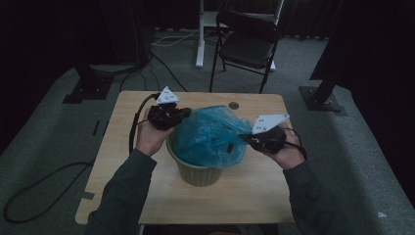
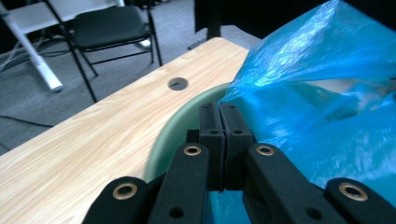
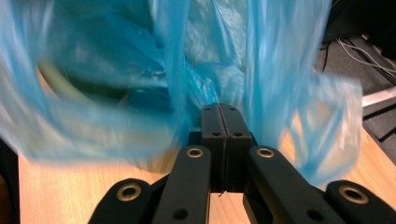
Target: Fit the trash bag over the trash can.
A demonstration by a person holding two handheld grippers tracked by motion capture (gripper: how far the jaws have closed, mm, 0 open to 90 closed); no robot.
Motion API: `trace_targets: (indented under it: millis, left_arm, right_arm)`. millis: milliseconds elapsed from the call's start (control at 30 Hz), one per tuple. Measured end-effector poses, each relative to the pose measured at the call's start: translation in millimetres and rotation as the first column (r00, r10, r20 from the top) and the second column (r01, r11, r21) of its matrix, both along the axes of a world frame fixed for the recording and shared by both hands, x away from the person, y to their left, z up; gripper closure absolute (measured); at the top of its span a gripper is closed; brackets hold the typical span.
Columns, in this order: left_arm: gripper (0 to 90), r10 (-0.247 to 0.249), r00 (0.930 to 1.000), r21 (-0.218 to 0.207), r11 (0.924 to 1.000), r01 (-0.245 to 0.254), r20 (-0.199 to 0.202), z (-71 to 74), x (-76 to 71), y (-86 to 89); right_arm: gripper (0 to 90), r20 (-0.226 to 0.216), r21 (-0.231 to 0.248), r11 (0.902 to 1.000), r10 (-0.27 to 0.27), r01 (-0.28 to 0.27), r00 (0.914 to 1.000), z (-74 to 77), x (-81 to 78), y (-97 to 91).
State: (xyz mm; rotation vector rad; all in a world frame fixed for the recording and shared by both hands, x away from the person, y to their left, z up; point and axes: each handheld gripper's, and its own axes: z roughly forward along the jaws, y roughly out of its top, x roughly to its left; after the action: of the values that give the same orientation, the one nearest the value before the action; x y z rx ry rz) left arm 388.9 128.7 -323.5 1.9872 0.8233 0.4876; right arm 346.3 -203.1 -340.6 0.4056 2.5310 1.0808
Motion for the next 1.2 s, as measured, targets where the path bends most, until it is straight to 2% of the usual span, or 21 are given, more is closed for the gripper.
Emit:
trace_targets:
  millis: [67, 167, 367, 700, 1000, 1200]
  left_arm:
    - [89.0, 0.024, 0.9997, -0.019, 0.9995, -0.024, 0.000, -0.4, 1.0, 5.3]
    - [89.0, 0.025, 0.9997, -0.031, 0.9992, -0.025, 0.002, -0.3, 0.4, 8.4]
    - [88.9, -0.010, 0.9996, -0.030, 0.9995, 0.010, 0.025, 0.5, -4.4, 0.3]
    - [88.6, -0.039, 0.9984, -0.018, 0.9990, 0.040, 0.040, 1.9, -8.8, -7.2]
    - [88.4, -0.050, 0.9978, -0.015, 0.9986, 0.051, 0.043, 1.4, -9.9, -11.4]
    - [88.3, -0.052, 0.9975, -0.018, 0.9985, 0.053, 0.049, 0.3, -11.8, -11.3]
  right_arm:
    - [89.9, -0.001, -0.003, 1.0000, -0.005, 0.005, 1.0000, -0.5, -0.7, -3.2]
    - [89.8, -0.003, -0.003, 1.0000, -0.002, 0.002, 1.0000, 0.9, -1.8, -6.5]
    - [79.2, 0.026, 0.049, 0.9988, -0.009, 0.008, 0.9996, 11.1, -0.8, -3.4]
    - [72.3, 0.065, 0.114, 0.9931, -0.036, 0.028, 0.9972, 23.4, 1.2, 3.3]
    - [66.2, 0.059, 0.105, 0.9926, -0.066, 0.060, 0.9960, 19.9, 13.5, 13.0]
    - [63.4, 0.015, 0.067, 0.9924, -0.104, 0.103, 0.9945, 7.5, 32.5, 25.5]
